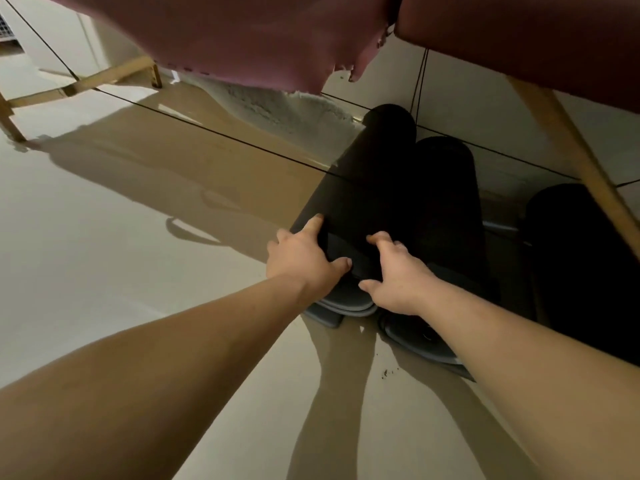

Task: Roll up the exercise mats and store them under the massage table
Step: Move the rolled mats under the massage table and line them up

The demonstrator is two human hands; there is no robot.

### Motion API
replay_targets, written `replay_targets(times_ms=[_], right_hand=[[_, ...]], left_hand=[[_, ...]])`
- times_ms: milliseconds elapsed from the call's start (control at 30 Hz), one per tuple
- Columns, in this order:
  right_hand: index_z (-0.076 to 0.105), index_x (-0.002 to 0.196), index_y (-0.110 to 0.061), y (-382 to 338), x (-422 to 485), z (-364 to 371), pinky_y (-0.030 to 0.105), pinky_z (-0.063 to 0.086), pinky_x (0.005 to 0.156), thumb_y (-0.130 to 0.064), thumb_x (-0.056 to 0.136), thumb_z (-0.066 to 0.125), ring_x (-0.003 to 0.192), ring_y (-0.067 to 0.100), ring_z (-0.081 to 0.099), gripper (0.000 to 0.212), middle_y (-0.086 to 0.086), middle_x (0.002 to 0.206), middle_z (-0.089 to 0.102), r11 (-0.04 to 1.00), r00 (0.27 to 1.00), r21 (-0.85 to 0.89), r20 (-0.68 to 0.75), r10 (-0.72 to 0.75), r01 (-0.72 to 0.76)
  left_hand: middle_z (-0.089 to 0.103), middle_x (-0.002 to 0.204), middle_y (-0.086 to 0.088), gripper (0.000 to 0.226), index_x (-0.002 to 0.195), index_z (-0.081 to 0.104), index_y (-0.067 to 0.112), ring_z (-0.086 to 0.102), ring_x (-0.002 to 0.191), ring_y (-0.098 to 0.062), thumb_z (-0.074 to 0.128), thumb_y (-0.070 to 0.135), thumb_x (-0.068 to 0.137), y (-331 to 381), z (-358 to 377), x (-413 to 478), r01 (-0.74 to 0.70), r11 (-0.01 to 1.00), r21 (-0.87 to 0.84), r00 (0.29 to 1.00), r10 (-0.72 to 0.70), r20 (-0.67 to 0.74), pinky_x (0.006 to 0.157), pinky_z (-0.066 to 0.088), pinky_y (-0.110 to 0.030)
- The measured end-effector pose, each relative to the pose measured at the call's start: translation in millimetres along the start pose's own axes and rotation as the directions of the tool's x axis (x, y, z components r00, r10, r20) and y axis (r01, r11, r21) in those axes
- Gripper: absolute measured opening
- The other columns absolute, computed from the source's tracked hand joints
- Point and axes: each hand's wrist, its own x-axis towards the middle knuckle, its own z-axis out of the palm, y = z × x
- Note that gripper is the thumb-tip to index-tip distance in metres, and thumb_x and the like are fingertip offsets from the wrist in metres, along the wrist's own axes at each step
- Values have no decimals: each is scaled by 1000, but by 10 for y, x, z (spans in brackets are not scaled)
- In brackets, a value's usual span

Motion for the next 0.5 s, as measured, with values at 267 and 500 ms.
replay_targets(times_ms=[267,500], right_hand=[[12,161,-37,24,45,71,36,48,91,-20,102,65,137,33,51,81,7,164,26,998,999,45,-37,36,-34],[19,164,-30,-30,-80,119,41,53,101,-25,105,60,141,27,48,72,3,169,20,998,988,-22,-136,-68,66]], left_hand=[[38,152,-8,92,162,29,38,41,142,-32,72,67,85,-204,-58,-10,-82,987,-136,996,87,25,115,45,-49],[53,144,-2,63,157,42,29,52,133,-25,64,46,100,-541,-204,-211,-78,981,-178,995,65,-75,108,43,-35]])
